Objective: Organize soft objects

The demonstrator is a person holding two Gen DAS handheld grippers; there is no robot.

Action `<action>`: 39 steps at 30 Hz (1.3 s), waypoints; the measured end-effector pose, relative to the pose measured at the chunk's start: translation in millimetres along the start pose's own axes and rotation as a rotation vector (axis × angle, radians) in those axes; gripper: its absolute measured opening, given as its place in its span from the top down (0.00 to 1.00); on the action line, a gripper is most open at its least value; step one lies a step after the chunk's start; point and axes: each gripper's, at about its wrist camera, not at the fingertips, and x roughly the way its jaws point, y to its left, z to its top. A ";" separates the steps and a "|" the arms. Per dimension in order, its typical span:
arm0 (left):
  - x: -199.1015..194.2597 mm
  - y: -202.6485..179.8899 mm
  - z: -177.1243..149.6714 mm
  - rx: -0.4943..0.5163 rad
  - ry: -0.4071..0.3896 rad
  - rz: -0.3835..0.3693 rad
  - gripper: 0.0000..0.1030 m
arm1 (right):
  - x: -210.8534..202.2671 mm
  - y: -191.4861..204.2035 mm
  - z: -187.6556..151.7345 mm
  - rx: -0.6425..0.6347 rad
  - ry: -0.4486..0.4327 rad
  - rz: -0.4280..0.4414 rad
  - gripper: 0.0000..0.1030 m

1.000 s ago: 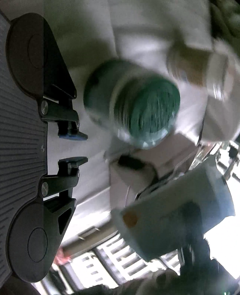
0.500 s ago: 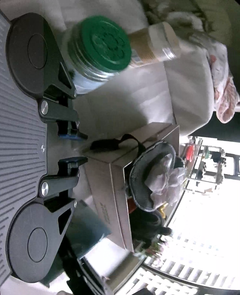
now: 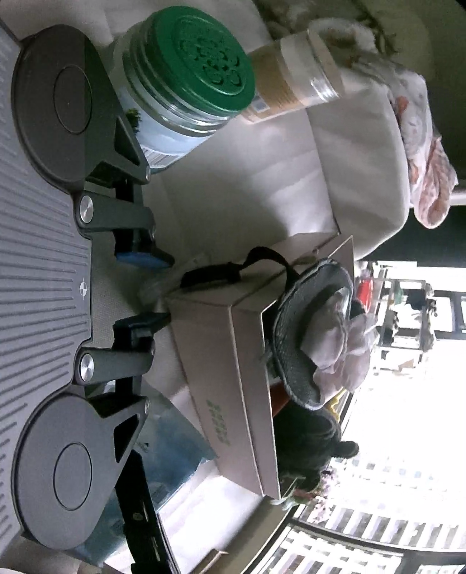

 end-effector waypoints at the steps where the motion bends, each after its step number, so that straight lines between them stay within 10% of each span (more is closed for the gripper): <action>1: -2.6 1.8 -2.5 -0.006 -0.006 -0.004 0.78 | 0.7 1.2 -0.8 -0.003 -0.007 -0.001 0.77; 13: -62.5 18.1 -55.3 -0.045 -0.019 -0.010 0.91 | -2.8 -1.5 -5.1 -0.049 -0.047 -0.002 0.77; 26: -20.5 7.1 8.8 -0.103 -0.094 0.105 0.87 | -10.7 -5.6 -8.5 -0.055 -0.062 0.002 0.77; 39: -7.0 5.4 -0.8 -0.009 -0.101 -0.033 0.94 | -15.4 -8.0 -7.8 -0.054 -0.066 0.025 0.74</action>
